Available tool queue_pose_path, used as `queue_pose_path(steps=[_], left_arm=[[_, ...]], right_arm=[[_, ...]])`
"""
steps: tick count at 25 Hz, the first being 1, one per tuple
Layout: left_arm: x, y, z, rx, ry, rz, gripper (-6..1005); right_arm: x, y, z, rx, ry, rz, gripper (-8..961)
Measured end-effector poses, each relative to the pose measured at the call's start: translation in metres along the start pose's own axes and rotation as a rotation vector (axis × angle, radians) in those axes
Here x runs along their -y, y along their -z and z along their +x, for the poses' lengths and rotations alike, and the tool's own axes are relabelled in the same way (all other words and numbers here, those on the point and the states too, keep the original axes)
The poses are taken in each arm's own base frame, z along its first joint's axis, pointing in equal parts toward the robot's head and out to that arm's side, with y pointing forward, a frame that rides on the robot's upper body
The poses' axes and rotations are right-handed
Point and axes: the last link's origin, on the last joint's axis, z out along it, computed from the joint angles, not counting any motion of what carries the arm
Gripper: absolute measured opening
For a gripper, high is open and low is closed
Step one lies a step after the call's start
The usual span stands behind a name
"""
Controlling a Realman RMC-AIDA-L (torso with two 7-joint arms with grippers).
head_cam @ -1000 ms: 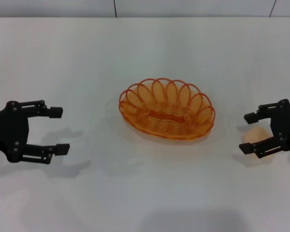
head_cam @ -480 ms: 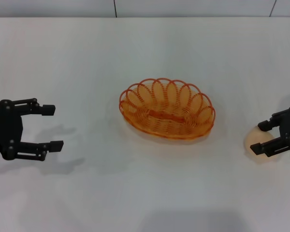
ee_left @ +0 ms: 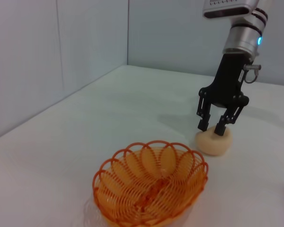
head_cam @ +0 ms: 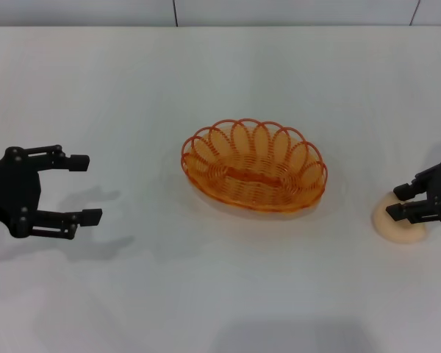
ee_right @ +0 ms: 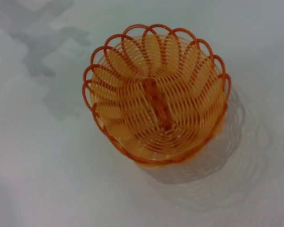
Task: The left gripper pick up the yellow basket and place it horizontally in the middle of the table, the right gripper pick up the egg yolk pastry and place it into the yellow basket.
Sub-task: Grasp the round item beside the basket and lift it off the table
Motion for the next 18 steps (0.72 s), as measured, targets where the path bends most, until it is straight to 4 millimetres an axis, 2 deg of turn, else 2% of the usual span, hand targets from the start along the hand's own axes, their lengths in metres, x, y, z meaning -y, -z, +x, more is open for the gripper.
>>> queue_pose_path(steps=[3,18], left_arm=[[0.0003,-0.0026,0.0014,-0.004,0.001,-0.003,870],[0.0026,-0.0065,-0.0001,0.004,0.009,0.012,868]], right_arm=[[0.0013,-0.0001,0.0014,-0.013,0.003,0.009,435],[0.0036,0.0013,-0.0005,-0.024,0.028,0.031,314]])
